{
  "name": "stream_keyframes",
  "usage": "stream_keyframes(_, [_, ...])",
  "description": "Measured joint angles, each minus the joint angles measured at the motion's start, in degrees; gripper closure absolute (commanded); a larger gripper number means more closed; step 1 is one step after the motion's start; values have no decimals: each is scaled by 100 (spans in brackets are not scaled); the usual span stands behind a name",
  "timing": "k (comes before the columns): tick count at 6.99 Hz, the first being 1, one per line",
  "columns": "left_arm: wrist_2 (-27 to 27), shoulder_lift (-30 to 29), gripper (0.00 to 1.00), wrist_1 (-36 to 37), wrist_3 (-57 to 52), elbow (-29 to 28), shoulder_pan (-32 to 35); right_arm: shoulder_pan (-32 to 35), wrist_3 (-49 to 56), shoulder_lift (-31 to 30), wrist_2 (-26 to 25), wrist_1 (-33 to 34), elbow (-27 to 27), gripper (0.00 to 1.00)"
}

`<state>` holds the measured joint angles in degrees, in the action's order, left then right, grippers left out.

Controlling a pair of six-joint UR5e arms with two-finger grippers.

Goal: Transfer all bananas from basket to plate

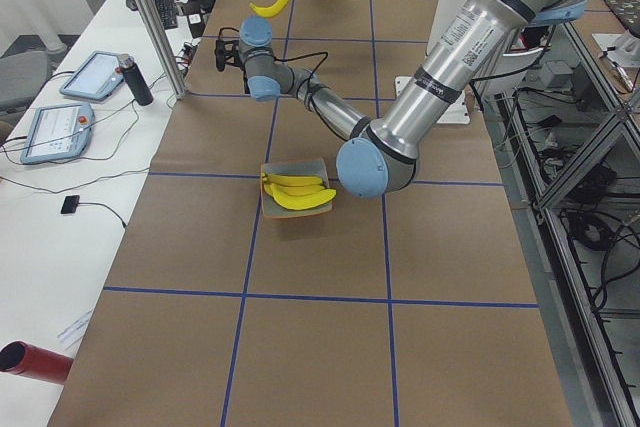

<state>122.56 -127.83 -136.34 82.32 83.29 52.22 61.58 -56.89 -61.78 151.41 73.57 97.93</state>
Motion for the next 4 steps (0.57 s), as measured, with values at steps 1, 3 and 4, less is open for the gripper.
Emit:
stream_keyframes(1, [-413,-20,0,-408,328,7,-357,-433,-623,83,-513,-316,99,100])
stream_keyframes(3, [-1054,-88,0,-979,1002,34,-903,-1068,-1519,243,-1331,-824,188,100])
stream_keyframes(4, [-1134,-170,0,-1079,1186,41,-1027,-1280,-1852,284,-1646,-1087,196,100])
